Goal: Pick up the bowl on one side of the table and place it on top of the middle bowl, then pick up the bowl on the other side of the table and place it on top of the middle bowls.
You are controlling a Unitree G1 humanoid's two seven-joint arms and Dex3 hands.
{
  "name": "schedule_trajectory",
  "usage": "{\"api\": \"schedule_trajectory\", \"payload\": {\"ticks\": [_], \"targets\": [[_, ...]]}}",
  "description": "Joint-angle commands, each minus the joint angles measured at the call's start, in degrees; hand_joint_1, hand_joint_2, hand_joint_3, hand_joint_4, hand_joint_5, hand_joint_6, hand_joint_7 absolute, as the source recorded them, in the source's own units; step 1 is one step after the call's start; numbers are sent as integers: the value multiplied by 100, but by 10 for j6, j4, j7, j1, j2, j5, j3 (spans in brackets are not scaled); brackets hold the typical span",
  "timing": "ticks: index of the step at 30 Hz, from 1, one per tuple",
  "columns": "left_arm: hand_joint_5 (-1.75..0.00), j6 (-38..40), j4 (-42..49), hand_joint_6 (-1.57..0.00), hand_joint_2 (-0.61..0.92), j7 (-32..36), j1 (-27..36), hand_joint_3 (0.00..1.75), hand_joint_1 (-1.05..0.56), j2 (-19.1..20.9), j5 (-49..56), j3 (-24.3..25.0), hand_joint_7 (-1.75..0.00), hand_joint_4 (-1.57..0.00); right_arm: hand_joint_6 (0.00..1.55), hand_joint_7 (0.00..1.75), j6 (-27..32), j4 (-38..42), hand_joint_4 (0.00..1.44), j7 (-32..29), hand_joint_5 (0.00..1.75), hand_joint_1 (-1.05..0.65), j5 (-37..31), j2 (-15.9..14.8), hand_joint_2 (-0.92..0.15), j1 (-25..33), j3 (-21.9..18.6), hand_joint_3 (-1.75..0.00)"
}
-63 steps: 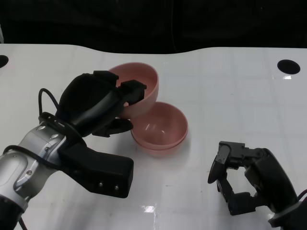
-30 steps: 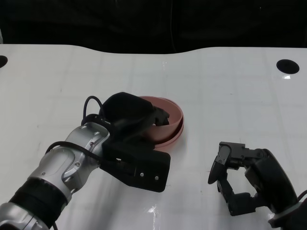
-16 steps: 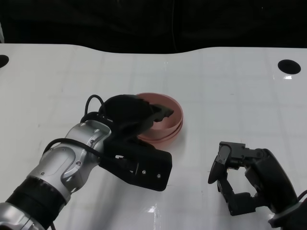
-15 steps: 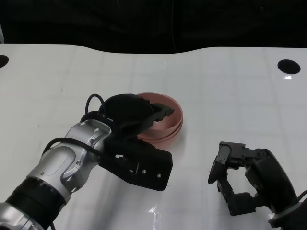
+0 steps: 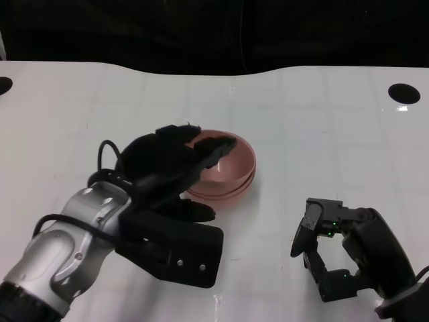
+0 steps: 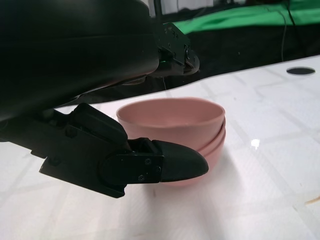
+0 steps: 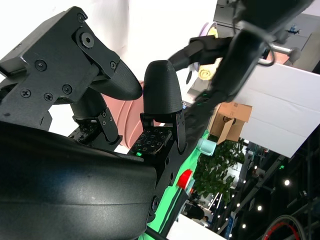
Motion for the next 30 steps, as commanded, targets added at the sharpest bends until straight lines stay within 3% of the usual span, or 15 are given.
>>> {"api": "schedule_trajectory", "payload": {"ticks": [1,7,13,15,17,20,23,24,26,30], "targets": [[-4,-36,-35,-19,92,39,39,42,-71,23,-26,38,-3,-16,86,137,-3,-2,89,-4,173,-6,0,-3,-28,4,-5,-156],[-11,-106,-68,-28,92,82,101,34,-63,39,-68,87,-6,-27,85,137,2,-3,90,-1,172,-6,3,-5,-27,7,-4,-157],[-37,-184,-71,-46,92,137,152,18,-46,39,-99,124,-9,-37,85,137,0,-3,89,3,171,-6,5,-6,-28,10,-3,-156],[-75,-224,-66,-58,92,161,171,12,-35,39,-115,137,-11,-32,85,136,0,-2,89,3,171,-7,4,-6,-27,11,-3,-156],[-95,-256,-61,-71,92,185,187,17,-31,35,-123,151,-16,-36,86,136,3,-2,89,5,171,-6,8,-6,-27,12,-3,-156],[-108,-297,-47,-85,92,204,208,22,-27,19,-163,170,-24,-48,86,135,8,-4,89,5,171,-6,4,-9,-27,14,-4,-156],[-112,-319,-41,-85,89,214,231,25,-23,1,-193,185,-51,-61,86,135,9,-5,89,5,172,-6,1,-11,-28,17,-4,-156],[-113,-328,-38,-83,82,213,237,38,-21,-4,-207,189,-62,-64,86,135,10,-6,89,7,172,-6,3,-11,-29,18,-4,-157],[-114,-339,-35,-85,59,202,254,81,-15,-16,-249,193,-71,-70,86,135,11,-10,89,10,172,-7,6,-12,-29,20,-4,-157],[-130,-341,-39,-93,46,168,293,114,-8,-39,-341,196,-82,-81,86,135,10,-17,89,6,172,-7,0,-13,-29,22,-5,-157]]}}
